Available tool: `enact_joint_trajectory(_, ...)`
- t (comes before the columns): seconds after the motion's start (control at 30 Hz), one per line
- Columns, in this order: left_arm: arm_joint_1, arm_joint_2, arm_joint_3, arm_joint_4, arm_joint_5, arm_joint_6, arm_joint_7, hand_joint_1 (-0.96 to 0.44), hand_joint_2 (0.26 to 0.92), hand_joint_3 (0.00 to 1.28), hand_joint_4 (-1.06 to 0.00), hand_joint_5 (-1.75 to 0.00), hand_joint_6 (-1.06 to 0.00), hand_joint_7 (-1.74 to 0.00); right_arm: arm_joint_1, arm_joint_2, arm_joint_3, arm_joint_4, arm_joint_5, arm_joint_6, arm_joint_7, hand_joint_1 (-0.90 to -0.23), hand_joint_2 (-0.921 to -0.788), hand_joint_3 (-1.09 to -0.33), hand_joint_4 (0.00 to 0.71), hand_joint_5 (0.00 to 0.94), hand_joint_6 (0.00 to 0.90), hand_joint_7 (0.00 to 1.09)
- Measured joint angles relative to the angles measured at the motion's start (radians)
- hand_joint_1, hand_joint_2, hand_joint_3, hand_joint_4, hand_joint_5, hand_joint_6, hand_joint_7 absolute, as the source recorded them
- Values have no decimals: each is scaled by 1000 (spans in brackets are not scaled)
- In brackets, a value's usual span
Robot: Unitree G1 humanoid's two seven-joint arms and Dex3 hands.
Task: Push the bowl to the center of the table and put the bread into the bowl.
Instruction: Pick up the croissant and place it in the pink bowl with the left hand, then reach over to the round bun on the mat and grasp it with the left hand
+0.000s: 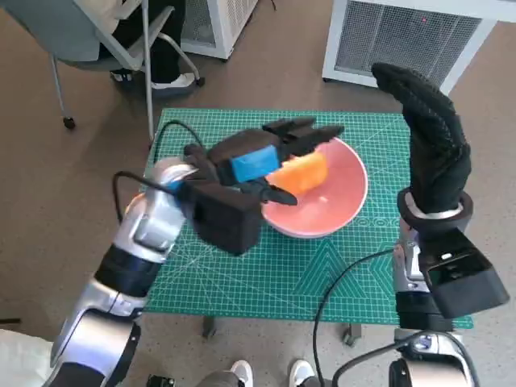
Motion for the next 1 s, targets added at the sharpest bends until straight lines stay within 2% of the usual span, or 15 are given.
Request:
enact_joint_trajectory(0.17, 57, 73, 70, -105, -47, -16, -5, -448, 921, 141, -60, -28, -243, -100, 0, 0, 2, -1, 0, 0, 0, -572, -921, -723, 317, 6, 52, 650)
enact_joint_trajectory(0.33, 123, 181, 171, -208, -109, -26, -31, -425, 921, 134, -124, -56, -293, -129, 1, -1, 3, -1, 2, 1, 0, -581, -921, -722, 319, 6, 53, 648)
enact_joint_trajectory(0.7, 255, 412, 367, -251, -181, -14, -66, -435, 921, 81, -160, -54, -286, -144, 4, -7, 4, -1, 11, 1, 6, -580, -921, -721, 320, 6, 58, 646)
enact_joint_trajectory(1.0, 326, 489, 411, -174, -171, -22, -45, -449, 921, 61, -156, -40, -270, -139, 4, -7, 7, 2, 24, 1, 14, -580, -921, -721, 318, 4, 59, 644)
